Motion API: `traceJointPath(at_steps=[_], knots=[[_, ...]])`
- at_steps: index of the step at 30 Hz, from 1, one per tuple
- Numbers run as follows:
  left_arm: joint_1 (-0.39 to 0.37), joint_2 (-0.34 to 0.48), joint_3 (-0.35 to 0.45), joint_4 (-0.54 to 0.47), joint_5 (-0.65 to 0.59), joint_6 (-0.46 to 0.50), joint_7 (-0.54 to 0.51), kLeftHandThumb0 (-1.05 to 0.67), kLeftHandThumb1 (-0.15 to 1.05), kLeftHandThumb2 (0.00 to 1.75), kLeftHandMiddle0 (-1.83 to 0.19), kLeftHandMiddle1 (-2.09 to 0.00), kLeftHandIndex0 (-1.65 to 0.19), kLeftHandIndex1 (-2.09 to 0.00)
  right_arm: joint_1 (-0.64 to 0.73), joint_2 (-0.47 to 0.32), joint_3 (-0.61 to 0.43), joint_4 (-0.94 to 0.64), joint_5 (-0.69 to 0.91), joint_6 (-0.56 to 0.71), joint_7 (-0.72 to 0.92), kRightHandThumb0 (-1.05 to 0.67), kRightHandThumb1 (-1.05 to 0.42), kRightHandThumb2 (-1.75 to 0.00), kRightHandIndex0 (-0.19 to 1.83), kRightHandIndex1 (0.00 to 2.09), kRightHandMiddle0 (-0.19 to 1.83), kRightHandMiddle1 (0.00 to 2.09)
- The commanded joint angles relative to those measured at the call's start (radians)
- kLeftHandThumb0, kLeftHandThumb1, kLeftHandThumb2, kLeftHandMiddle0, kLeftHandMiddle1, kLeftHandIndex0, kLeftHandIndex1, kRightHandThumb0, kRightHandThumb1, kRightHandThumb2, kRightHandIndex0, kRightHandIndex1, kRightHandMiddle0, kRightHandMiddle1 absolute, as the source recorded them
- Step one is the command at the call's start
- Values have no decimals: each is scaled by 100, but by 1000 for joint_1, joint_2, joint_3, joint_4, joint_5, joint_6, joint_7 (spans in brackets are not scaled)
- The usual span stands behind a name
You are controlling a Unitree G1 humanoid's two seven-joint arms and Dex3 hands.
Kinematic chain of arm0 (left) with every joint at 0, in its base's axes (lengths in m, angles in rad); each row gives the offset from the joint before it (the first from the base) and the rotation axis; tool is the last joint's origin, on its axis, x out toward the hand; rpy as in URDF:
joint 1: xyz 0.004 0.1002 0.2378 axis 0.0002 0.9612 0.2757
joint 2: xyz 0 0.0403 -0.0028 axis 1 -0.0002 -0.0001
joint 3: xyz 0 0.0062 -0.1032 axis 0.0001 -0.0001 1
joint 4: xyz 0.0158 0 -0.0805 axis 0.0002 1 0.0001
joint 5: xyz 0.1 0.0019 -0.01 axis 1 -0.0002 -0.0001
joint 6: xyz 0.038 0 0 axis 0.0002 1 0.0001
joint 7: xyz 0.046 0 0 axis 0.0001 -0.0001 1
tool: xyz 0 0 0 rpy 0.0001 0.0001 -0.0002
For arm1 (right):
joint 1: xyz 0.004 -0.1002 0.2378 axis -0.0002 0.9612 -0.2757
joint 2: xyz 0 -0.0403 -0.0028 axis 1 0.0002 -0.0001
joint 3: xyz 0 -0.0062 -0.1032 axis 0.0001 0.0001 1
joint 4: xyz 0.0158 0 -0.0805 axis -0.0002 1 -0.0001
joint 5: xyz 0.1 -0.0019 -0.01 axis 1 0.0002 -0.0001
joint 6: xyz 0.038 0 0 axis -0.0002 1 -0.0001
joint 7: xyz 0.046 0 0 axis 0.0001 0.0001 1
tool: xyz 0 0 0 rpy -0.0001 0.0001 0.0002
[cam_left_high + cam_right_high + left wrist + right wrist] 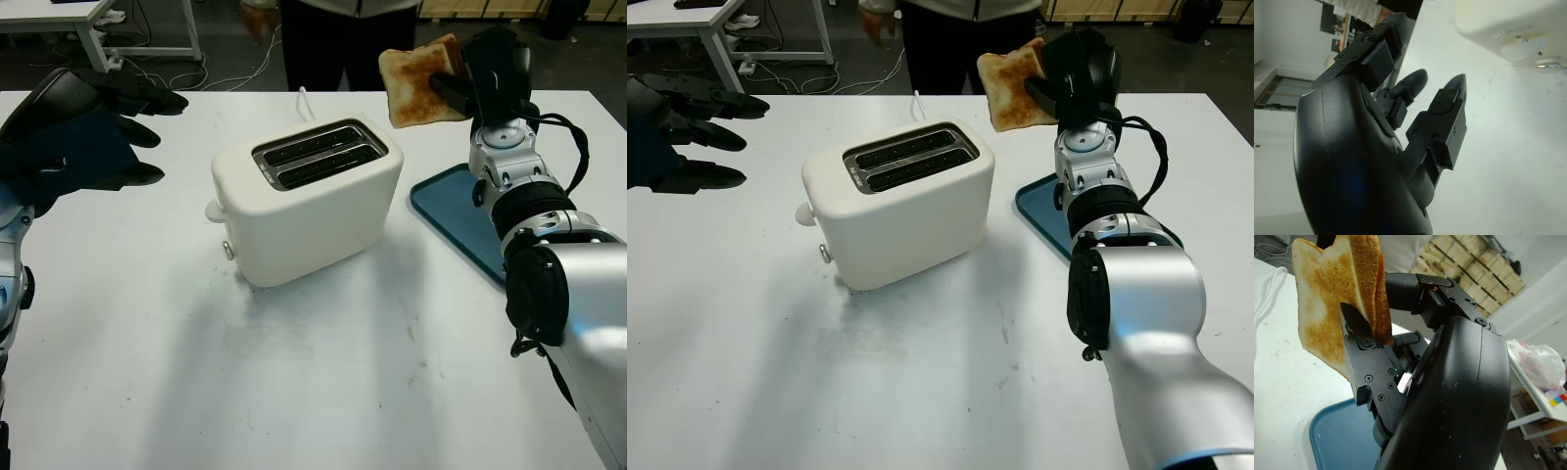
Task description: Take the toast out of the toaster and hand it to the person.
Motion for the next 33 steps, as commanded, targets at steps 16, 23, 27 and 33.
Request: traceJointPath(at_steps=[16, 23, 27, 33], knots=[[18, 1, 3, -11, 11, 10, 8, 19, 78, 0, -65, -51, -74, 0, 14, -6, 6, -2, -1, -8, 13, 8, -89, 0, 74, 175, 59, 175], [23, -1, 6, -4, 11, -7, 10, 20, 78, 0, -66, -51, -75, -1, 8, -4, 1, -1, 4, 5, 13, 7, -89, 0, 73, 175, 58, 175], [24, -7, 11, 4, 5, -20, 12, 21, 77, 0, -66, -51, -76, -1, 15, -4, 0, -2, 4, -15, 16, 11, -90, 0, 71, 175, 57, 175], [15, -1, 2, -8, 11, 2, 7, 20, 78, 0, -65, -50, -75, 0, 15, -5, -1, -2, 3, -19, 17, 10, -89, 0, 73, 175, 60, 175]])
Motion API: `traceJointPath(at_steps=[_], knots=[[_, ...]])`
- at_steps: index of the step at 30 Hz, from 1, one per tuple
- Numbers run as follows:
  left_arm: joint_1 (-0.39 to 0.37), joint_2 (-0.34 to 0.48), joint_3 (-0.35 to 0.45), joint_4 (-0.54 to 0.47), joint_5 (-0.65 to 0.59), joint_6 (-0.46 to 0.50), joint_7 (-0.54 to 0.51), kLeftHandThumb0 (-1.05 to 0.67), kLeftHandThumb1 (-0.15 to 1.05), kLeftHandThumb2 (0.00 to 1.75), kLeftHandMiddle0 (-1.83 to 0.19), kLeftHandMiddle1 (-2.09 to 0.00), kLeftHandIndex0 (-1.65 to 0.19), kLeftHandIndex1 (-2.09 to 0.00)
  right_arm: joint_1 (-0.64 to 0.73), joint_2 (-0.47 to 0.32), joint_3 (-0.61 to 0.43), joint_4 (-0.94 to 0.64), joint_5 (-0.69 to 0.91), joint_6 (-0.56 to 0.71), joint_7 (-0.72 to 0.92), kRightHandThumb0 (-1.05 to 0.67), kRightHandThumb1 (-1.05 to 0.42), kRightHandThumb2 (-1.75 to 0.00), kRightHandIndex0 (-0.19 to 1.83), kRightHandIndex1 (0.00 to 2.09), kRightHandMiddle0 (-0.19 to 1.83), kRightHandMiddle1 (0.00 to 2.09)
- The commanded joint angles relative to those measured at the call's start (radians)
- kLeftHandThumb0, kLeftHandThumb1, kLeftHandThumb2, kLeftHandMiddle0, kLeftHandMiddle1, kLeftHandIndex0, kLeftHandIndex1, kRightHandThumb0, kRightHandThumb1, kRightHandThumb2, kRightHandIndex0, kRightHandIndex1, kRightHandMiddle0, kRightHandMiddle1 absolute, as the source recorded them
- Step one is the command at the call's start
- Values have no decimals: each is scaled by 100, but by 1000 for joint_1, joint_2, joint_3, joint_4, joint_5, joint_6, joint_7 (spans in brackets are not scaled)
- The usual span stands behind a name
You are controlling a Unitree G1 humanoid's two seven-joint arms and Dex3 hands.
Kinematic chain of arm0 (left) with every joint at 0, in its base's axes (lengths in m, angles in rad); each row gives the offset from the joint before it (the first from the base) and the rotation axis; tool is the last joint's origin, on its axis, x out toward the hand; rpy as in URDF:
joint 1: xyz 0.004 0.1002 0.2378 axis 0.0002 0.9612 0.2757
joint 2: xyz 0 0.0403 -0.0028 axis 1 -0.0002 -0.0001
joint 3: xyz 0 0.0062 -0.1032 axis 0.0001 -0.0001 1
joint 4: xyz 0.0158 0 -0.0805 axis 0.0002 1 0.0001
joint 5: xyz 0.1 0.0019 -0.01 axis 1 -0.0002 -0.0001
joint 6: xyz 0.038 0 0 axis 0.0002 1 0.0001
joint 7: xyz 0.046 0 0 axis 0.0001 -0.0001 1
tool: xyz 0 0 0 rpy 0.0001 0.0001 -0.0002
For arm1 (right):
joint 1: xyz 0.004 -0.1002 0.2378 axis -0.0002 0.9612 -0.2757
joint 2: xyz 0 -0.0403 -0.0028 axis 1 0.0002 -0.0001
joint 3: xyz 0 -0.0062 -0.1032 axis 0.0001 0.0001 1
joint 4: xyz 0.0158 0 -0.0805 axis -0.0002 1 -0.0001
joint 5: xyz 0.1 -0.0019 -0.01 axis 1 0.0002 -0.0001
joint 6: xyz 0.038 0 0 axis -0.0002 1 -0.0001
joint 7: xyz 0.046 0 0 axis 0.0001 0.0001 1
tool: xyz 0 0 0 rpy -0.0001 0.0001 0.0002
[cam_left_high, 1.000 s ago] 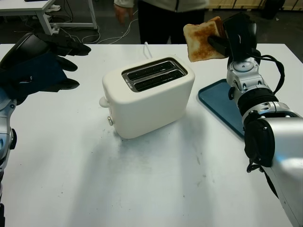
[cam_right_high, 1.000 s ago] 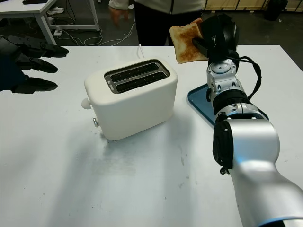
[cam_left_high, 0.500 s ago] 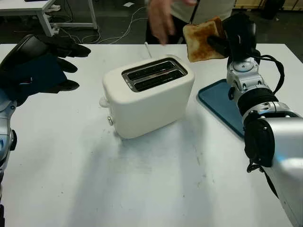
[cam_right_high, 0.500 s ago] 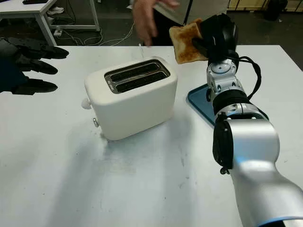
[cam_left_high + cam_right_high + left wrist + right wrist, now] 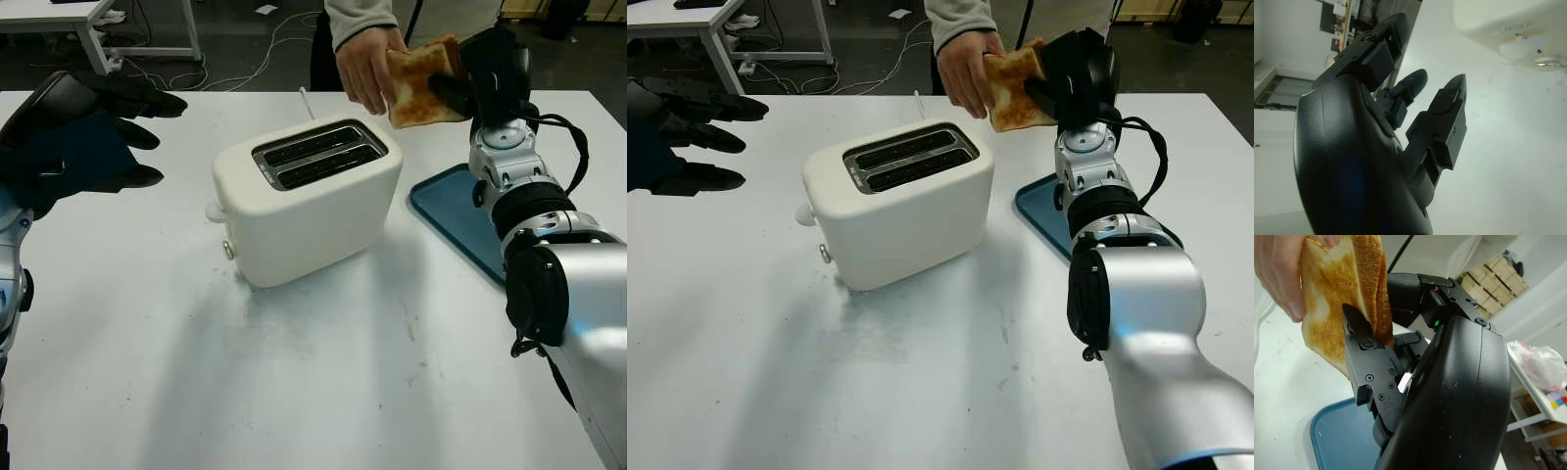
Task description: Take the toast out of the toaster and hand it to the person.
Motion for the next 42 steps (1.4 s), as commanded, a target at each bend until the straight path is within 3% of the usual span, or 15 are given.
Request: traceJointPath(at_steps=[1, 24, 27, 28, 30, 31, 32, 33, 36, 38, 42], knots=[[2, 0, -4, -7, 10, 5, 4, 21, 78, 0, -65, -50, -75, 0, 8, -5, -2, -2, 5, -14, 2, 9, -89, 0, 74, 175, 60, 175], [-2, -16, 2, 11, 0, -17, 6, 20, 77, 0, -66, -51, -75, 0, 15, -4, -18, -6, 23, -46, 28, 9, -89, 0, 75, 175, 59, 175], [0, -14, 2, 6, 3, -16, 6, 20, 77, 0, -66, -51, -75, 0, 20, -10, -19, -6, 25, -44, 45, -18, -85, 0, 53, 172, 47, 170], [1, -12, 2, 6, 4, -17, 5, 20, 78, 0, -66, -51, -75, 0, 19, -13, -21, -7, 30, -38, 69, -26, -84, 0, 46, 160, 47, 152], [4, -12, 5, 8, 3, -27, 4, 20, 78, 0, -66, -52, -75, 0, 22, -23, -18, -10, 34, -37, 118, -46, -83, 0, 48, 119, 60, 91], [7, -13, 6, 8, 3, -29, 6, 20, 78, 0, -66, -52, -75, -1, 24, -29, -20, -12, 42, -35, 156, -53, -83, 0, 51, 95, 66, 64], [9, -17, 9, 7, 1, -27, 8, 20, 78, 0, -66, -52, -75, -1, 27, -36, -19, -15, 46, -36, 190, -59, -84, 0, 54, 56, 65, 31], [10, -20, 11, 6, 0, -23, 10, 21, 78, 0, -66, -52, -75, 0, 29, -42, -16, -18, 47, -37, 218, -63, -85, 0, 55, 37, 63, 17], [13, -21, 9, 4, 4, -20, 12, 21, 78, 0, -65, -52, -75, 0, 36, -65, 9, -27, 32, -42, 310, -72, -89, -1, 34, 5, 35, 2], [13, -23, 7, 0, 6, -10, 13, 21, 78, 0, -65, -52, -74, 0, 44, -86, 49, -36, -1, -63, 348, -83, -91, -5, 13, 1, 15, 0], [21, -36, 16, -10, -1, 9, 18, 22, 79, 1, -63, -52, -73, 0, 71, -108, 89, -60, -28, -115, 364, -96, -92, -8, 1, 0, 2, 0]])
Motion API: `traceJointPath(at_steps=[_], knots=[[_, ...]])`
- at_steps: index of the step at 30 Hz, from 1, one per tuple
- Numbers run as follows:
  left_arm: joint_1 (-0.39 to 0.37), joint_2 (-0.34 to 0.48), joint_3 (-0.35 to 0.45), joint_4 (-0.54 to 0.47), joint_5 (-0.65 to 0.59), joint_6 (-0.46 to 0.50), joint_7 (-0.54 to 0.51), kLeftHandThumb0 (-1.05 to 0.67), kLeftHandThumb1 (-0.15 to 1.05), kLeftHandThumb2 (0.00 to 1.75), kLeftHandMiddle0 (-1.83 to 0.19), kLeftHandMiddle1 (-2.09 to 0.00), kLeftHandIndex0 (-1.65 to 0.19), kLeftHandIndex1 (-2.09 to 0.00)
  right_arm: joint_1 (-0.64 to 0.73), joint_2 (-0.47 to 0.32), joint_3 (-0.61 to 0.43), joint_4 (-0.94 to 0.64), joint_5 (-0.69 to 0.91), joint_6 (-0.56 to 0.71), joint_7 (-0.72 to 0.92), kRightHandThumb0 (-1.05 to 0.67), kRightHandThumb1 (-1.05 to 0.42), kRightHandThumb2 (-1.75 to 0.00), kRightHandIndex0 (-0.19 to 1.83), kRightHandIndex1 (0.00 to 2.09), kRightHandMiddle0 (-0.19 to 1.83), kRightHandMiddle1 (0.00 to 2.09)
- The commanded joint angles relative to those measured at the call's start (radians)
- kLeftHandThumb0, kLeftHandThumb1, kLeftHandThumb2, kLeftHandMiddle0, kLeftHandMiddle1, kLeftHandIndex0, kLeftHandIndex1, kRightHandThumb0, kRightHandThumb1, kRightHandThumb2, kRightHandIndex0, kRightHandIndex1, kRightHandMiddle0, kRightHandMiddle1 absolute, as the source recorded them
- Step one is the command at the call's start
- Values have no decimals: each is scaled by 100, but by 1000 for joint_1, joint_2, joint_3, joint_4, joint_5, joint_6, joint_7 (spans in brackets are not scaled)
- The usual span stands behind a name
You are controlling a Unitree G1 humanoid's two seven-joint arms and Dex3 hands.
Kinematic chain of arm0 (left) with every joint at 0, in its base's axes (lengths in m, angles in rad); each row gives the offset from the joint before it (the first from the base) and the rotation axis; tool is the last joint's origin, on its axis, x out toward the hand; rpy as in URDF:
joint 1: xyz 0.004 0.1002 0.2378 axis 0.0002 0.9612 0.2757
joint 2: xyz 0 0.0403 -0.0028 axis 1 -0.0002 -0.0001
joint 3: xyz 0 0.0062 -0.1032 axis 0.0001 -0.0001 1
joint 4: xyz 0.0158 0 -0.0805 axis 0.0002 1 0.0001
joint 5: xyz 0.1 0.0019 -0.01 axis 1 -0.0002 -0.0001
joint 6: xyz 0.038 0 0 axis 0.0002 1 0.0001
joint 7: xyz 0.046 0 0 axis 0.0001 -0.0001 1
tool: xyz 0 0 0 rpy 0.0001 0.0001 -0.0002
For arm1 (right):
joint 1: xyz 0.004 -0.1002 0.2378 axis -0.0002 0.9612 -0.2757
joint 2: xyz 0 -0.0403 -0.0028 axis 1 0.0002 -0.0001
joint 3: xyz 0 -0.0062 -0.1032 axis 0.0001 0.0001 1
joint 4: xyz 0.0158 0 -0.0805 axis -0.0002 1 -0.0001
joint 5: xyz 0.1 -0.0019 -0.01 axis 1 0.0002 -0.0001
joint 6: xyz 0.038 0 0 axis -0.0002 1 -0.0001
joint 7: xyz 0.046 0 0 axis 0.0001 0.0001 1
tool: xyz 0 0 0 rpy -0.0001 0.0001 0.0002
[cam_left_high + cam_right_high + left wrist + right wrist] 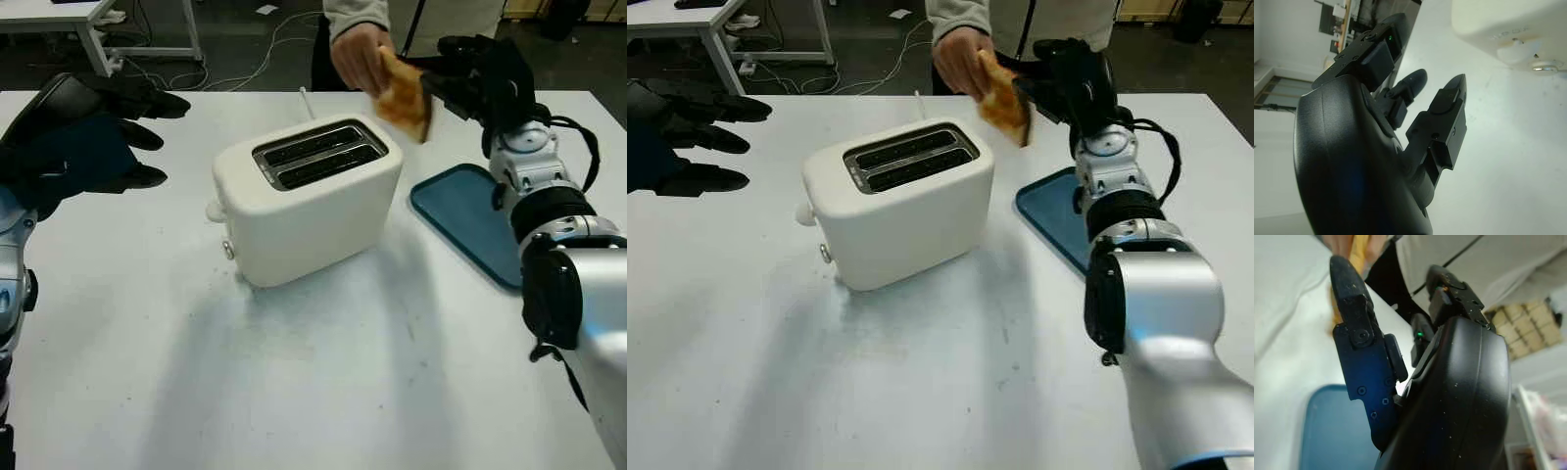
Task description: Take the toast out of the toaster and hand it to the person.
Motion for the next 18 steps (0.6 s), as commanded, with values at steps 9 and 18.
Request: traceJointPath(at_steps=[9, 18], knots=[[87, -68, 64, -92, -10, 48, 45, 21, 83, 2, -58, -54, -69, 0, 182, -22, -3, -188, 30, -191, 6, -95, -92, -33, 22, 14, 9, 3], [274, -295, 161, -254, -39, 20, 190, 7, 91, 6, -33, -84, -59, 0, 720, 70, -55, -899, 306, -90, 194, -84, -92, -36, 12, 4, 16, 2]])
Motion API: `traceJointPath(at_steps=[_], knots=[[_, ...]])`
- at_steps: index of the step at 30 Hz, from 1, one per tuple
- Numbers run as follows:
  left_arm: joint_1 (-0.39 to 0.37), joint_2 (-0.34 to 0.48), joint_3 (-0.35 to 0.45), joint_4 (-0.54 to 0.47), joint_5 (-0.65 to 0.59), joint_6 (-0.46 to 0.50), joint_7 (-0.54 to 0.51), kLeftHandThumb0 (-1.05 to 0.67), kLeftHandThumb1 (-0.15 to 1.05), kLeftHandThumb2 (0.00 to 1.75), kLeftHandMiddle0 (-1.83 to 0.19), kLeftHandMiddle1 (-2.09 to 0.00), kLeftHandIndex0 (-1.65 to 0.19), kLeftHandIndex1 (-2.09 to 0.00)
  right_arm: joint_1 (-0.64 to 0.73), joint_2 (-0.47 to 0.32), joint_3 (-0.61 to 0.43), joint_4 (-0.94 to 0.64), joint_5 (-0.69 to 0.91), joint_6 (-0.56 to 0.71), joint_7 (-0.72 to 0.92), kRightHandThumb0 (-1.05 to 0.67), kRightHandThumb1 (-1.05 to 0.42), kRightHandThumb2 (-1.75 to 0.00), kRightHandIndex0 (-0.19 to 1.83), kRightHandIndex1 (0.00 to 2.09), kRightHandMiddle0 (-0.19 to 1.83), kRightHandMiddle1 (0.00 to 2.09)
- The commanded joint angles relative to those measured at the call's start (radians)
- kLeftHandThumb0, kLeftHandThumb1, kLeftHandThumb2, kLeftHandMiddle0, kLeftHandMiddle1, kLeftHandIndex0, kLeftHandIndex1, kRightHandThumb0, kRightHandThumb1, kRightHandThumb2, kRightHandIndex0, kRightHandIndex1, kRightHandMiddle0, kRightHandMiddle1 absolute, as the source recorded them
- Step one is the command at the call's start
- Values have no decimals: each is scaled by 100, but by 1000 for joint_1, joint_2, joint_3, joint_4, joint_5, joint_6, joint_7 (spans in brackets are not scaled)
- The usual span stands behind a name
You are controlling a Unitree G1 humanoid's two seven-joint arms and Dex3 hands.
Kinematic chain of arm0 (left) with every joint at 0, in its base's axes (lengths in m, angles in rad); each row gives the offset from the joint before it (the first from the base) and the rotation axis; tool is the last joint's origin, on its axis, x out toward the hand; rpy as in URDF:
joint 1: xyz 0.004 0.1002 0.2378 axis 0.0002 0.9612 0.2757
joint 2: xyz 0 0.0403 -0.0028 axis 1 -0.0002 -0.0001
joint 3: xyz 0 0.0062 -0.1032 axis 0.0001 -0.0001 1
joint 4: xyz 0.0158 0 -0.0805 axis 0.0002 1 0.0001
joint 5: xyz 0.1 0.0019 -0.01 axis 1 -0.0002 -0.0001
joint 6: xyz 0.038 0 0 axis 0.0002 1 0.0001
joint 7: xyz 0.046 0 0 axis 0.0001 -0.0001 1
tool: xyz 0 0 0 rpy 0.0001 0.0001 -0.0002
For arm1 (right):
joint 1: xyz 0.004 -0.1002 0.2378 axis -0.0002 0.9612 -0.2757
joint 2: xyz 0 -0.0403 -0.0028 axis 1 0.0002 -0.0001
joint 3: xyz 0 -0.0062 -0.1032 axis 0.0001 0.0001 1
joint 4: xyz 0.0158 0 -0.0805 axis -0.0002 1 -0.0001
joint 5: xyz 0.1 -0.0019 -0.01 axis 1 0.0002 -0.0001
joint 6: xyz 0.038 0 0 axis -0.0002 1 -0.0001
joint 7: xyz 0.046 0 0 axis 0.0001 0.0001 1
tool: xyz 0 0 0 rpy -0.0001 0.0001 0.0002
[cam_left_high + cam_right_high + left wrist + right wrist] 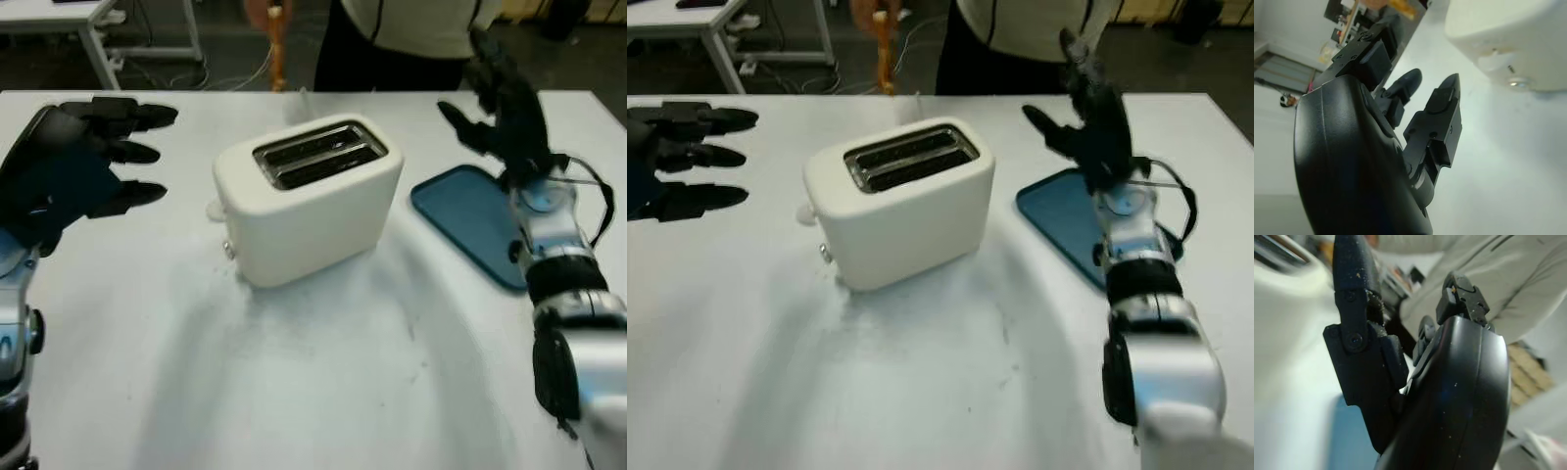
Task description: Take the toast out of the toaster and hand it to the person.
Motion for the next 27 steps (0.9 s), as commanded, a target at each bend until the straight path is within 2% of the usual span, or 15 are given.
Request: traceJointPath(at_steps=[1, 4, 7, 10, 15, 21, 27], knots=[[75, -82, 12, -52, 15, -46, 80, 4, 92, 8, -30, -88, -59, 0, 158, 19, 7, -202, 70, 96, 45, -84, -92, -37, 11, 4, 16, 2], [152, -153, -37, -90, 64, -101, 166, -6, 92, 17, -21, -92, -54, 0, 318, 56, 19, -384, 132, 148, 84, -83, -92, -41, 11, 3, 16, 2], [196, -215, -92, -99, 100, -142, 231, -9, 92, 26, -15, -95, -51, 0, 439, 94, 41, -508, 155, 186, 88, -86, -92, -44, 10, 2, 16, 1], [226, -274, -142, -91, 117, -161, 276, -20, 92, 37, -11, -99, -48, 0, 518, 146, 62, -563, 154, 168, 77, -82, -92, -46, 7, 1, 12, 0], [264, -329, -213, -71, 170, -182, 330, -36, 92, 55, -7, -104, -46, 0, 584, 199, 75, -607, 149, 164, 69, -78, -92, -51, 8, 2, 12, 0], [300, -364, -280, -43, 213, -188, 348, -38, 92, 65, -1, -100, -41, 0, 601, 230, 88, -604, 142, 176, 57, -78, -92, -54, 9, 2, 11, 0], [308, -390, -304, -17, 219, -209, 362, -35, 92, 66, 0, -95, -39, 0, 590, 234, 92, -614, 125, 212, 32, -82, -92, -51, 9, 2, 11, 0]])
